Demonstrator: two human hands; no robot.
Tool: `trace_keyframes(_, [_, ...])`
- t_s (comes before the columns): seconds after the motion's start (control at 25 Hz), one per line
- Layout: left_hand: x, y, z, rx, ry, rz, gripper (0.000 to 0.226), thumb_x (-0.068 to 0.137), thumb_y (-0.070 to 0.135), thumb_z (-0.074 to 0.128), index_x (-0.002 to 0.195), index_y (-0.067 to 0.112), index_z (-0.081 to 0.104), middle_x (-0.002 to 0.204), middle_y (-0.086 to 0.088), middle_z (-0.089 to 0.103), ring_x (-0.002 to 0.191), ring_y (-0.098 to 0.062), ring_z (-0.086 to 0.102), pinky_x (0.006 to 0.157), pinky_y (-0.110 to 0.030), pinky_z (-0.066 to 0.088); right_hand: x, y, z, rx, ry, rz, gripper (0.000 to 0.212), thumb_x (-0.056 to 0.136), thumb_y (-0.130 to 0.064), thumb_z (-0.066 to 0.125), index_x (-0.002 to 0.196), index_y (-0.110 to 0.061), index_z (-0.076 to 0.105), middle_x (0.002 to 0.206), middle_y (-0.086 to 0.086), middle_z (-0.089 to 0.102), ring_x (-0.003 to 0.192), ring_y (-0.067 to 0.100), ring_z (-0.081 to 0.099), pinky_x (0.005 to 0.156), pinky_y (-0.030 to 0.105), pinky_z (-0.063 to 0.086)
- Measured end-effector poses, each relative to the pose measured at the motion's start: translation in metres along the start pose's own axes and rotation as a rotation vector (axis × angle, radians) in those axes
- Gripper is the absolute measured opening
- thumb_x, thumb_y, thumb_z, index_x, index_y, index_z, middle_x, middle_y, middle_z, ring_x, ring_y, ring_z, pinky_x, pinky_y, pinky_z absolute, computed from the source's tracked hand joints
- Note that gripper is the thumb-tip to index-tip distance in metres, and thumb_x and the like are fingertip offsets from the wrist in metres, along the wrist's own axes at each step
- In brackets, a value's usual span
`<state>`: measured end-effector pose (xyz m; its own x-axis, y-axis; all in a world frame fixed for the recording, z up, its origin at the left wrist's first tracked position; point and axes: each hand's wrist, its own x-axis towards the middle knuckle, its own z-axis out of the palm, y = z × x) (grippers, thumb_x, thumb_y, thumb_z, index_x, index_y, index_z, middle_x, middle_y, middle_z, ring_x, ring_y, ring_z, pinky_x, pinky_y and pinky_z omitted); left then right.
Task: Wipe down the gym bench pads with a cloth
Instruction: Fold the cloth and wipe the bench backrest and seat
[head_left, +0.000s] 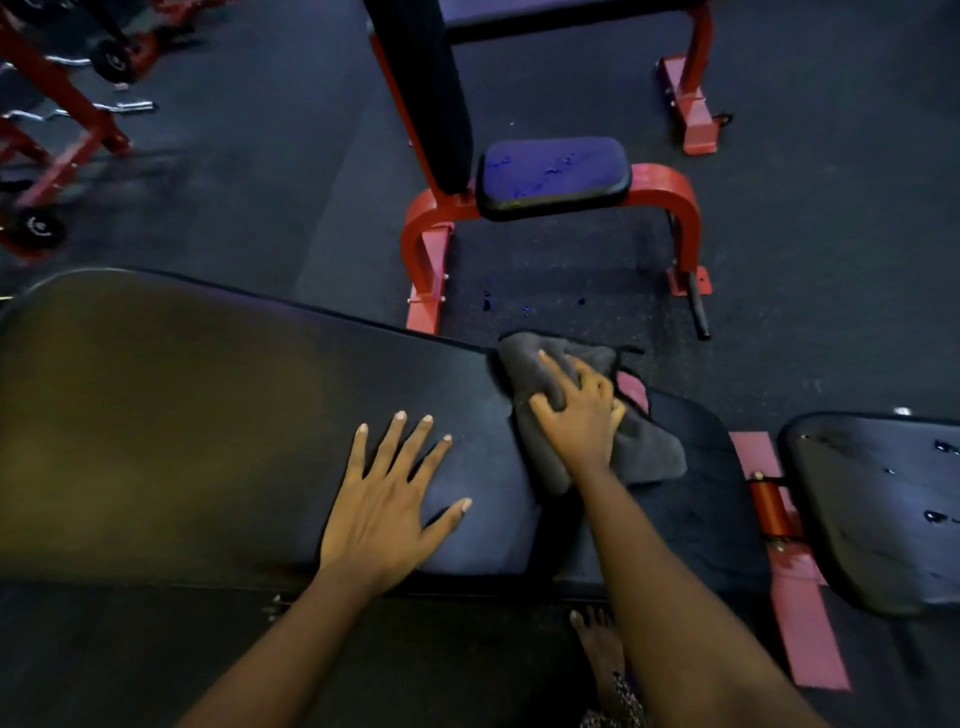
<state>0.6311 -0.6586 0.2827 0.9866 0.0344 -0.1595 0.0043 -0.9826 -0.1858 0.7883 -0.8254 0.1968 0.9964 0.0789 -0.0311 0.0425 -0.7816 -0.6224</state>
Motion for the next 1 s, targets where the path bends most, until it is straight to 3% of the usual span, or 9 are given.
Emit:
trace_keyframes(0.12, [0.002,-0.001,0.007,0.057,0.050,0.018,0.073,0.089,0.065,0.013,0.138,0.019,0.042,0.146,-0.009,0.040,0.137,-0.031,0.033,0.107,-0.056,0.018,0.047,0.022,0.001,-0.099,-0.020,0.110,0.049,0.080,-0.052,0.042,0.128,-0.041,0.050,0.133,0.001,0.050,0.124,0.027,0.039,0.103,0.048,0.027])
trace_keyframes(0.24, [0.003,-0.001,0.010,0.077,0.082,0.022,0.072,0.086,0.065,0.024,0.139,0.019,0.041,0.147,-0.009,0.038,0.139,-0.031,0.030,0.107,-0.057,0.017,0.072,0.032,-0.002,-0.174,-0.073,0.182,0.045,0.083,-0.050,0.038,0.119,-0.033,0.058,0.124,0.005,0.057,0.117,0.030,0.045,0.098,0.048,0.031])
trace_keyframes(0.48, [0.003,0.001,0.005,0.098,0.059,-0.001,0.071,0.083,0.065,0.028,0.139,0.022,0.042,0.147,-0.007,0.040,0.139,-0.030,0.030,0.109,-0.056,0.015,-0.016,0.034,-0.012,-0.031,0.039,0.100,0.056,0.080,-0.045,0.053,0.135,-0.043,0.042,0.138,0.003,0.045,0.121,0.033,0.039,0.095,0.050,0.034])
trace_keyframes(0.64, [-0.006,0.023,-0.007,-0.039,0.029,0.014,0.065,0.085,0.058,0.027,0.135,0.021,0.048,0.140,-0.007,0.049,0.135,-0.029,0.038,0.109,-0.051,0.013,-0.122,0.041,-0.023,0.021,0.019,0.030,0.060,0.078,-0.044,0.048,0.137,-0.042,0.039,0.139,0.004,0.046,0.121,0.032,0.040,0.092,0.052,0.037])
trace_keyframes(0.76, [-0.003,0.067,-0.005,-0.184,0.017,0.073,0.069,0.086,0.058,0.014,0.143,0.025,0.032,0.151,-0.004,0.033,0.143,-0.024,0.021,0.116,-0.044,0.000,-0.177,0.058,-0.021,-0.044,-0.008,-0.017,0.062,0.077,-0.047,0.039,0.138,-0.044,0.032,0.142,0.000,0.043,0.125,0.022,0.033,0.095,0.052,0.035])
trace_keyframes(0.88, [0.025,0.101,0.001,-0.219,-0.008,0.126,0.078,0.079,0.061,-0.003,0.148,0.028,0.011,0.158,0.002,0.011,0.146,-0.018,-0.002,0.115,-0.041,-0.011,-0.151,0.076,-0.026,-0.025,-0.081,0.030,0.062,0.078,-0.050,0.029,0.140,-0.047,0.027,0.148,-0.005,0.035,0.134,0.016,0.024,0.106,0.051,0.021])
trace_keyframes(1.0, [0.064,0.122,0.013,-0.212,0.020,0.158,0.075,0.084,0.062,0.001,0.148,0.026,0.018,0.156,0.000,0.018,0.146,-0.020,0.005,0.116,-0.040,-0.009,-0.095,0.105,-0.033,0.022,-0.057,0.119,0.064,0.076,-0.052,0.023,0.140,-0.048,0.026,0.148,-0.006,0.032,0.136,0.015,0.023,0.107,0.049,0.019])
